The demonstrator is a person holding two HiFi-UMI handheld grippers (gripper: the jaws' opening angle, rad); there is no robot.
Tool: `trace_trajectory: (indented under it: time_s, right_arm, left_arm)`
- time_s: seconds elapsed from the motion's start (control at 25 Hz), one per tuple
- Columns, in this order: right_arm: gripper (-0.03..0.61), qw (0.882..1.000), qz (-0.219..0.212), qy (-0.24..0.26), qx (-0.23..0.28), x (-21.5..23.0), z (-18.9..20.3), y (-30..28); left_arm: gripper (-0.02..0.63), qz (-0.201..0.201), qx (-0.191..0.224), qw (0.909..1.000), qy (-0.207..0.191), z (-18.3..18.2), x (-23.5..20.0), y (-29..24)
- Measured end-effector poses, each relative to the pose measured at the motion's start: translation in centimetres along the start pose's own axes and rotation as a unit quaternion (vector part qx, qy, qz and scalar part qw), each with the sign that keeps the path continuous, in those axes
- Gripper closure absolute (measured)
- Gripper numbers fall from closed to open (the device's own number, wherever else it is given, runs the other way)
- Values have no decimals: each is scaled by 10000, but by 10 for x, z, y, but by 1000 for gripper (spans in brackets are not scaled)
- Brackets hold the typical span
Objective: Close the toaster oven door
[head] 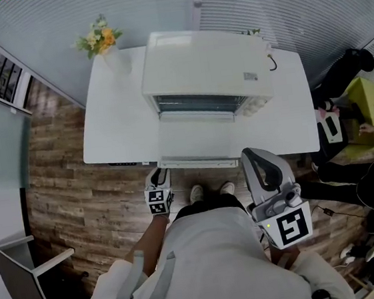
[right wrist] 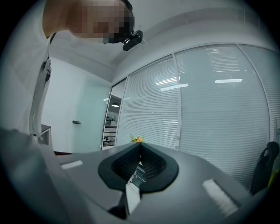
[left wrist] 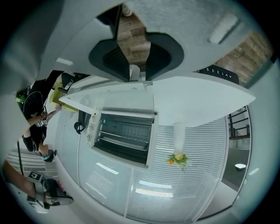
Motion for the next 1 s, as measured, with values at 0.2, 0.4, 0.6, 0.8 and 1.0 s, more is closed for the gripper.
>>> trace_trajectory:
  time_s: [0.2, 0.4, 0.6, 0.8, 1.0]
  right_arm:
    - [574, 9999, -38, 145, 24, 1, 1, 1]
    - [572, 9998, -31, 172, 24, 1, 1, -1]
    - [574, 9999, -3, 122, 13, 2, 0, -1]
    - [574, 9996, 2, 269, 69, 4, -1, -1]
    - [574, 9997, -18, 259, 43, 3, 0, -3]
  left_arm:
    - [500, -13, 167, 9998, -62, -13, 3, 5]
    - [508, 20, 254, 9995, -196, -14, 2, 5]
    - [512, 6, 251, 9995, -210, -19, 5, 8]
    - [529, 37, 388, 9990, -233, -31, 9, 11]
    - [537, 47, 506, 9986, -129, -44, 13, 15]
Point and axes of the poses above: the fingertips, and each gripper's own axes: y backward along the fingers, x to its right, z out of its underside, the point moved 2 cm from there along y, backward along the fingers, and after that the axes turned 6 degrees about y, right-handed, at the moved point
